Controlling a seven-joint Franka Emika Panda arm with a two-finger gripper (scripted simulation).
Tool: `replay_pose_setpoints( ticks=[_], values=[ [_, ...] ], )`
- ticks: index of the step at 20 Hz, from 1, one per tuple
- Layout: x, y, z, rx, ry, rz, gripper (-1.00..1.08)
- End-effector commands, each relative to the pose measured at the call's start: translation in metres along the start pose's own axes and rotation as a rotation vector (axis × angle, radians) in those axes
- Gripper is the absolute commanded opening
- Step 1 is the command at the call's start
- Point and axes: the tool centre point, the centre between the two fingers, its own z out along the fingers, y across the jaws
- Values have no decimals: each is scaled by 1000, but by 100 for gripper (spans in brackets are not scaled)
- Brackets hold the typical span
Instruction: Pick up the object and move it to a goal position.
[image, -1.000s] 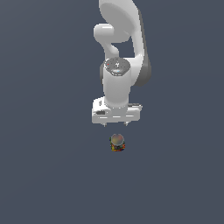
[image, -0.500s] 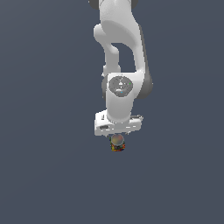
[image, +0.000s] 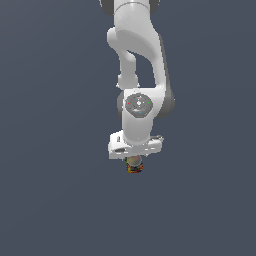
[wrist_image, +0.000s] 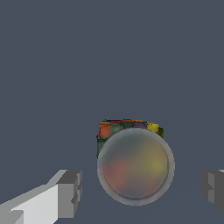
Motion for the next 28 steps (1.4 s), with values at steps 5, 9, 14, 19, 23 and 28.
replay_pose_setpoints(
  ticks=[5, 9, 14, 19, 23, 28],
  values=[
    [0, 0, 19, 0, 0, -1, 100],
    [-1, 0, 41, 0, 0, -1, 100],
    [0, 0, 51, 0, 0, -2, 100],
    [1, 0, 50, 0, 0, -2, -100],
    [1, 0, 50, 0, 0, -2, -100],
    [0, 0, 50, 0, -1, -2, -100]
  ],
)
